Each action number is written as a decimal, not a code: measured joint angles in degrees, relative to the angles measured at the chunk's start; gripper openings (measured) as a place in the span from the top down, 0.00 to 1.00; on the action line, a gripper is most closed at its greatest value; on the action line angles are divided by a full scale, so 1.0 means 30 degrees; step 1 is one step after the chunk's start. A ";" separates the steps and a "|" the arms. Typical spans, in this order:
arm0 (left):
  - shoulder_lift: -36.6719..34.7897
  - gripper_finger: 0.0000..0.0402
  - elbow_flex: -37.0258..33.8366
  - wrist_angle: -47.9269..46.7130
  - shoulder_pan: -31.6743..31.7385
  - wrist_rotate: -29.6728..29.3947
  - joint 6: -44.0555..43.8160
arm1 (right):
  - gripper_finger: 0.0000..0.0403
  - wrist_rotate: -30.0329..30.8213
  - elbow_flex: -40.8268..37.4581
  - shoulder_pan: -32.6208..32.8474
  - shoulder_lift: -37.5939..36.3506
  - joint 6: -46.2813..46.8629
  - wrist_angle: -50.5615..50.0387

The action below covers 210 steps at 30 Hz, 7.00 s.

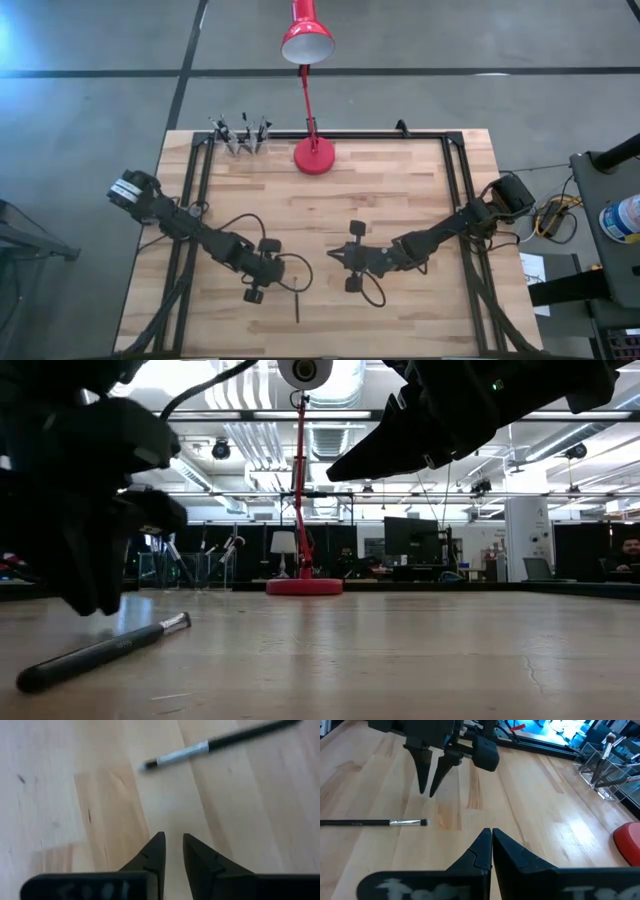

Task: Pick & Place Makeup Supplies
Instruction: Put the makeup brush into the transparent organizer

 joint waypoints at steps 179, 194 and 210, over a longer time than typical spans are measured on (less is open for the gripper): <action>-0.2523 0.81 -0.4802 2.8720 0.2841 -0.1950 0.6372 | 0.96 -0.0532 0.0270 -0.0029 0.2769 -0.3730 1.4316; -0.2570 0.97 -0.4605 2.8394 0.3015 -0.1017 0.7041 | 0.92 -0.0510 0.0270 -0.0007 0.2769 -0.3960 1.4096; -0.5618 0.97 -0.4620 2.4011 0.3855 -0.5836 0.7826 | 0.64 0.4223 0.0262 0.0015 0.2761 -0.3141 0.9981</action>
